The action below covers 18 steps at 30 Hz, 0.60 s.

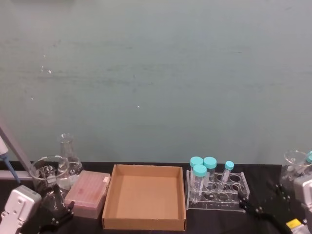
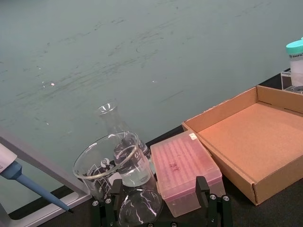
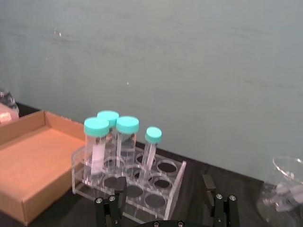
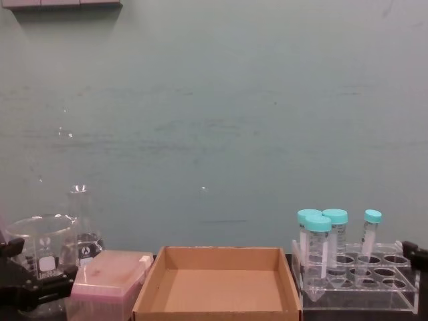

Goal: Use the right hand to move the test tube from the test tube rack into the box.

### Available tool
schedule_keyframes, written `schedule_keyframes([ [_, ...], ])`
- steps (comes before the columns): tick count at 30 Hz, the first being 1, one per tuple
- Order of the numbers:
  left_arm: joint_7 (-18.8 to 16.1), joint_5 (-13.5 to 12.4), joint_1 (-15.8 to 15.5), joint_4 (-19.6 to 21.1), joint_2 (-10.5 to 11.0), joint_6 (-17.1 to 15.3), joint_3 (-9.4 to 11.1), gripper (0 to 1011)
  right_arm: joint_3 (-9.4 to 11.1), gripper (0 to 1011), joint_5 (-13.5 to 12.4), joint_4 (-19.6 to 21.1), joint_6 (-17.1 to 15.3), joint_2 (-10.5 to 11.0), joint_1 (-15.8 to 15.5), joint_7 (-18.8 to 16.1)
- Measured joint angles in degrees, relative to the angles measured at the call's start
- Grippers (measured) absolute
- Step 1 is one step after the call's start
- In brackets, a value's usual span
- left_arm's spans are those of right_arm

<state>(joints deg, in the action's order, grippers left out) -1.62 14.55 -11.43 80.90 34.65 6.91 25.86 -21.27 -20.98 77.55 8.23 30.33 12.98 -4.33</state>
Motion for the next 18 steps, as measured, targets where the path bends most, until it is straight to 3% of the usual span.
schedule_keyframes([
  [8, 0.0, 0.0, 0.0, 0.0, 0.0, 0.0, 0.0, 1000, -0.1, 1000, 1.4, -3.0, 1.2, -2.8, 3.2, -0.8],
  [18, 0.0, 0.0, 0.0, 0.0, 0.0, 0.0, 0.0, 1000, -0.7, 1000, 5.2, -7.7, 1.9, -6.9, 7.3, 0.2],
])
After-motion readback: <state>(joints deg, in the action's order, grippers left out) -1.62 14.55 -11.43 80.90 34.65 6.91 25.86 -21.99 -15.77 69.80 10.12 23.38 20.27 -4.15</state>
